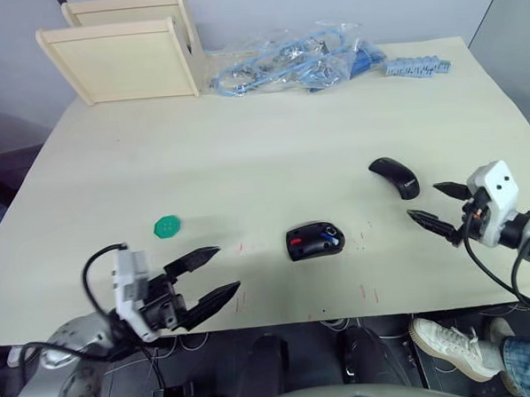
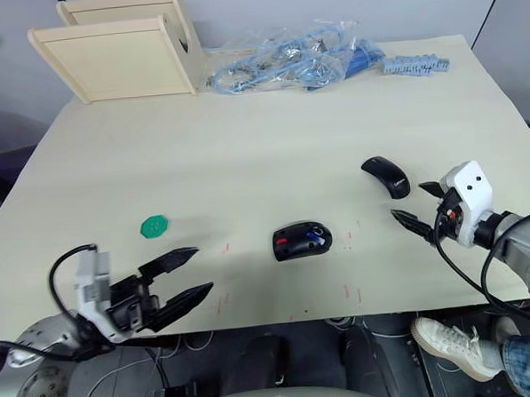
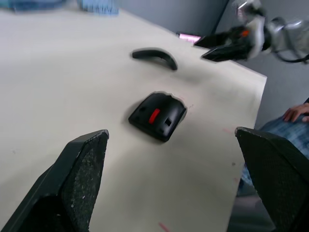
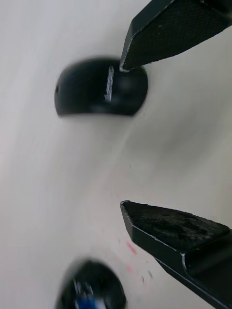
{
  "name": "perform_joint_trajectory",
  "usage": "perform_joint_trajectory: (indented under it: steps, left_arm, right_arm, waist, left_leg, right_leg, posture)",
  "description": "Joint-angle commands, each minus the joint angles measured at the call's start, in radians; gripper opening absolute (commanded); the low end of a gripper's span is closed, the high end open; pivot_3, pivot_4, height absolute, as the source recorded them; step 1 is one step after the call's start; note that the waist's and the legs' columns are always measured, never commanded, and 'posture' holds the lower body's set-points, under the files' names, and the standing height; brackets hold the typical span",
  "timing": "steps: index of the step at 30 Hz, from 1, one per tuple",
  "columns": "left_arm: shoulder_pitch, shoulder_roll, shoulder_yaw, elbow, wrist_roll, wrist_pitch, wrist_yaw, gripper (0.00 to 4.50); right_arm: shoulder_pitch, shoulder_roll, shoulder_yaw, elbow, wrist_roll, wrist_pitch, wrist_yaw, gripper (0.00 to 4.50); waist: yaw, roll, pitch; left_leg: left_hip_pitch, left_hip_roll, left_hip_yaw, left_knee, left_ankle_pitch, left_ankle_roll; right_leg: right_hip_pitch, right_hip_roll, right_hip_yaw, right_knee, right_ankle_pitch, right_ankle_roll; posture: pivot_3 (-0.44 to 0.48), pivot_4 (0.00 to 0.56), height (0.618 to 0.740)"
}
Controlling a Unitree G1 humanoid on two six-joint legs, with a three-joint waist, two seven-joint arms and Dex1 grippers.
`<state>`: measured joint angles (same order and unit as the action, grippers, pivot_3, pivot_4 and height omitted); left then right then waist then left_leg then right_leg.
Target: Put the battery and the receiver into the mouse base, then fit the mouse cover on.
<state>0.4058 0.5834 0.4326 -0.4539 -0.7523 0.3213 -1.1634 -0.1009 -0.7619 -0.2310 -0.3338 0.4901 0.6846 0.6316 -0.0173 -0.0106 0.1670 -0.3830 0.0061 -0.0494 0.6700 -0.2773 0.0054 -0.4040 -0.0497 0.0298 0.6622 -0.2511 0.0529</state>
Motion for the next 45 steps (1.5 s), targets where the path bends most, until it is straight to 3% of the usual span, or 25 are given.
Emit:
perform_joint_trajectory:
  steps: [1, 7, 14, 30, 45]
  left_arm:
    - [0.019, -0.008, 0.038, 0.007, -0.034, -0.056, -0.044, 4.47]
    - [0.013, 0.009, 0.04, 0.032, -0.059, -0.077, -0.09, 4.47]
    - [-0.009, 0.004, 0.013, 0.032, -0.046, -0.087, -0.081, 4.47]
    - [0.002, 0.0, -0.017, 0.007, -0.048, -0.107, -0.069, 4.47]
    - [-0.041, 0.007, -0.017, 0.03, -0.068, -0.121, -0.109, 4.47]
  right_arm:
    - [-0.087, -0.009, 0.006, 0.049, 0.026, 0.083, 0.0, 4.5]
    - [-0.282, 0.03, 0.064, 0.211, 0.013, 0.163, -0.023, 4.5]
    - [-0.368, 0.07, 0.133, 0.36, -0.053, 0.103, -0.001, 4.5]
    - [-0.45, 0.05, 0.185, 0.54, -0.135, 0.017, 0.157, 4.5]
    - [-0.469, 0.066, 0.18, 0.601, -0.175, -0.016, 0.175, 4.5]
  waist:
    - [0.005, 0.0, 0.0]
    - [0.001, 0.0, 0.0]
    - [0.001, 0.0, 0.0]
    - [0.0, 0.0, 0.0]
    - [0.0, 0.0, 0.0]
  left_leg:
    - [0.0, 0.0, 0.0, 0.0, 0.0, 0.0]
    - [0.0, 0.0, 0.0, 0.0, 0.0, 0.0]
    - [-0.001, 0.0, 0.0, 0.0, 0.0, 0.0]
    - [-0.001, 0.0, 0.0, -0.001, 0.0, 0.0]
    - [-0.001, 0.0, 0.0, -0.001, 0.0, 0.0]
  right_leg:
    - [0.0, 0.0, 0.0, 0.0, 0.0, 0.0]
    - [0.0, 0.0, 0.0, -0.001, 0.0, 0.0]
    - [0.0, 0.0, 0.0, -0.001, 0.0, 0.0]
    - [0.0, 0.0, 0.0, -0.001, 0.0, 0.0]
    - [0.0, 0.0, 0.0, -0.001, 0.0, 0.0]
  posture:
    - [0.0, 0.15, 0.74]
    - [0.0, 0.15, 0.74]
    - [0.0, 0.15, 0.74]
    - [0.0, 0.15, 0.74]
    - [0.0, 0.15, 0.74]
